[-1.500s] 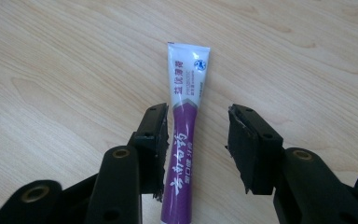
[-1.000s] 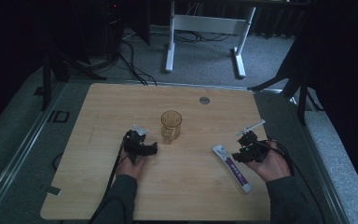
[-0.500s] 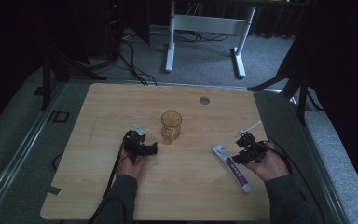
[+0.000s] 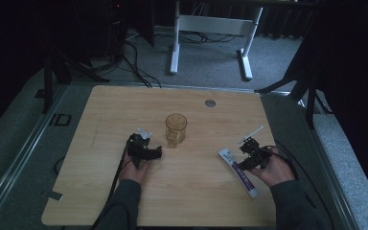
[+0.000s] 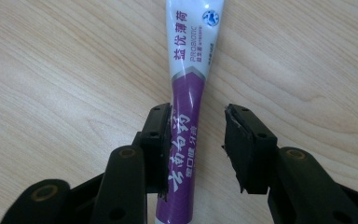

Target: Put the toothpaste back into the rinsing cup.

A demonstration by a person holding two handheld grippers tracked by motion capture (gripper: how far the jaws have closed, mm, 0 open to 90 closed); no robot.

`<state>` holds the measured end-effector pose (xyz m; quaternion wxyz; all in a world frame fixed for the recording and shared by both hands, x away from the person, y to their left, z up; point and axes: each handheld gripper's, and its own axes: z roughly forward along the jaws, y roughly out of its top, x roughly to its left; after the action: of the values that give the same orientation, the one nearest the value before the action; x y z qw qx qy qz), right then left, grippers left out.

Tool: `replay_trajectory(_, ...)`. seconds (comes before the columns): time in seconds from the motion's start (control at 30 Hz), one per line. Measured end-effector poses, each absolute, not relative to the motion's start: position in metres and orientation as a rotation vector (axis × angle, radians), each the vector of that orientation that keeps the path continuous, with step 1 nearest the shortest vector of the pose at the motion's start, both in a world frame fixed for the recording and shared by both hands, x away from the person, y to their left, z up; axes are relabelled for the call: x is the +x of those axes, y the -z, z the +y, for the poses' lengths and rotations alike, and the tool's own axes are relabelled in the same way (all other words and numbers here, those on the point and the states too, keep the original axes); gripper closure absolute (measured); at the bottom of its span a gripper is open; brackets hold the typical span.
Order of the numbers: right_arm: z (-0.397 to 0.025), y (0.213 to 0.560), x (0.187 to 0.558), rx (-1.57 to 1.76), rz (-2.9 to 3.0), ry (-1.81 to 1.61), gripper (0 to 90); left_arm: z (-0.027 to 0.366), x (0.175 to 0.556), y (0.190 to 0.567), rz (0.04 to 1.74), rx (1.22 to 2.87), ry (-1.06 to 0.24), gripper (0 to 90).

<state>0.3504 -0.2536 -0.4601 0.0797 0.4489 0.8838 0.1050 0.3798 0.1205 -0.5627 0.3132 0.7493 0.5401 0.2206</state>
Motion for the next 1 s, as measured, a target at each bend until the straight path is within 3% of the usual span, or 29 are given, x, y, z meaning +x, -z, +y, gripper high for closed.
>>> replay_trajectory(1.0, -0.251, 0.481, 0.354, 1.352, 2.678, -0.253, 63.1, 0.120, 0.380, 0.563, 1.424, 1.976, -0.581, 12.9)
